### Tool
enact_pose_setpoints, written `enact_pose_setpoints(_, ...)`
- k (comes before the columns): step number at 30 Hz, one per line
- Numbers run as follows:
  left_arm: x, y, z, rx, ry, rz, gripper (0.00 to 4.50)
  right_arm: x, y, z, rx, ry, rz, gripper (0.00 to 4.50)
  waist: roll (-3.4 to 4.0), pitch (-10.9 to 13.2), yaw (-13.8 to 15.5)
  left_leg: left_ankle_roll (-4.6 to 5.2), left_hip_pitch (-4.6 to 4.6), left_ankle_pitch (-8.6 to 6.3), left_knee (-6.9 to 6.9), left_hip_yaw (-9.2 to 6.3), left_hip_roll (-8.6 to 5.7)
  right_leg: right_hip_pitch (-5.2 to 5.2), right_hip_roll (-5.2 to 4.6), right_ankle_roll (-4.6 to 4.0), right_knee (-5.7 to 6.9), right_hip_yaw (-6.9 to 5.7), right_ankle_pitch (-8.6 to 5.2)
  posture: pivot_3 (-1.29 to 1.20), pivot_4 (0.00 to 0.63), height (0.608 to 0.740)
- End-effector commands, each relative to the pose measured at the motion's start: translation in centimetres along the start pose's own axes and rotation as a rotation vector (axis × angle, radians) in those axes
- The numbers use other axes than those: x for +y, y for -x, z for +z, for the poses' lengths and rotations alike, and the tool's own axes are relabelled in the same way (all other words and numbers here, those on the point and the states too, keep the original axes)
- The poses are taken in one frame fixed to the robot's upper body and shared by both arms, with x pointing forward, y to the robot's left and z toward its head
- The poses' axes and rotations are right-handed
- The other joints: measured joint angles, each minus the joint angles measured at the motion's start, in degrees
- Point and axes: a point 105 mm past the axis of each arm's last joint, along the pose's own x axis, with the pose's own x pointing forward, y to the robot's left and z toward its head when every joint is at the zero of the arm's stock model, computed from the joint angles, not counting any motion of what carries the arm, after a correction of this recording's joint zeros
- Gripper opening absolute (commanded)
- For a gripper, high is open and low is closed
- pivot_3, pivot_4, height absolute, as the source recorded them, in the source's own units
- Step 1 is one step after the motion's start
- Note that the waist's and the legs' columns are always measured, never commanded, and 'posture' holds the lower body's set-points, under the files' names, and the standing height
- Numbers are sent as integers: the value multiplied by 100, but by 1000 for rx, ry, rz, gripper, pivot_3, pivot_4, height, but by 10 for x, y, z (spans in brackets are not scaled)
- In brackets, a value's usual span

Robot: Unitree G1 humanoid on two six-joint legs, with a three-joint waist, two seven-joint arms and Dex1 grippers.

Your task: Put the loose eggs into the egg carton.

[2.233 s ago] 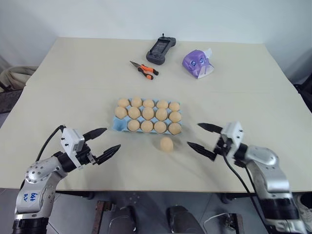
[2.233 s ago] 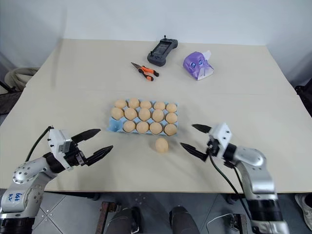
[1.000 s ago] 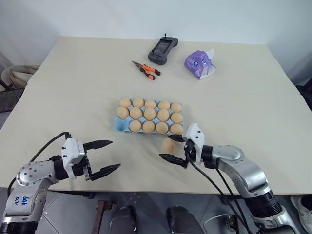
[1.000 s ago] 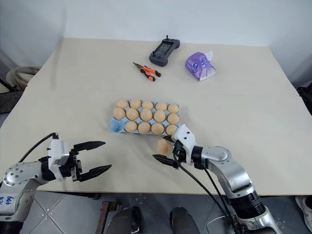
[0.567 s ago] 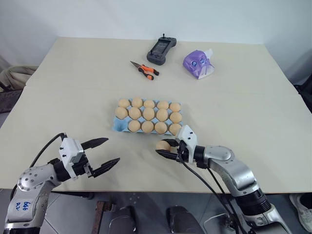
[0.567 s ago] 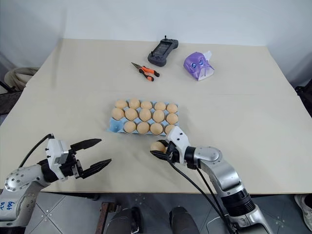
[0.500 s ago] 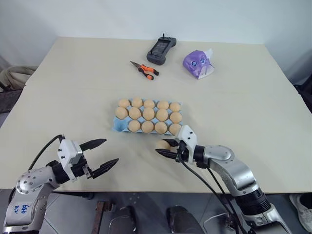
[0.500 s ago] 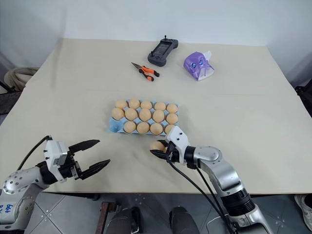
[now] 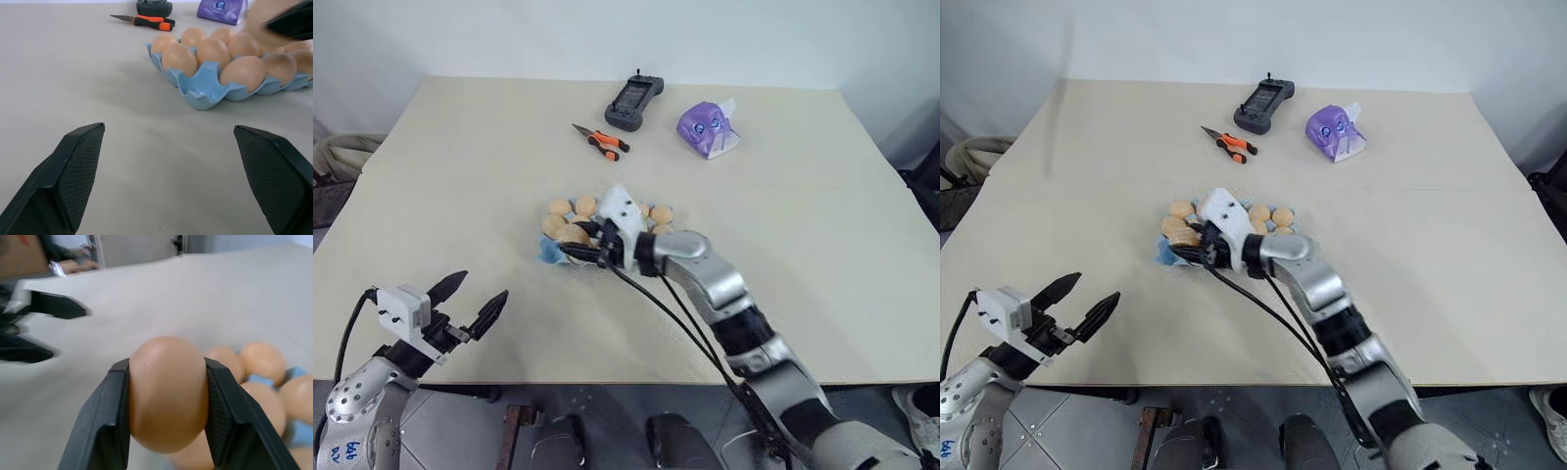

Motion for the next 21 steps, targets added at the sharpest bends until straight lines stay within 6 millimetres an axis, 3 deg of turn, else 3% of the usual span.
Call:
enact_pose_setpoints(1, 0, 1, 9, -40, -20, 13, 4500, -1, -20, 1, 21, 73, -3, 1540, -1, 0, -22, 0, 0, 0, 0, 1, 1, -1, 0, 0, 0, 0, 0, 0, 150, 740)
enact_pose_setpoints(9, 0, 1, 10, -43, -22, 23, 4500, 17, -51, 4, 38, 85, 60, 1540, -1, 0, -74, -13, -19, 5, -5, 17, 11, -52, 3, -10, 28, -3, -5, 0, 150, 740)
enact_pose_setpoints(17, 0, -2, 13, -49, -27, 15, 4500, 28, -56, 21, -31, 71, 110, 4422, -1, 0, -158, -16, -18, 7, -5, 14, 11, -50, 0, -10, 36, -7, -5, 0, 150, 740)
enact_pose_setpoints(21, -1, -3, 15, -50, -34, -3, 4500, 22, -37, 40, -123, 83, 130, 4470, -1, 0, -161, -17, -23, 7, -7, 13, 13, -55, 0, -10, 35, -7, -5, 0, 150, 740)
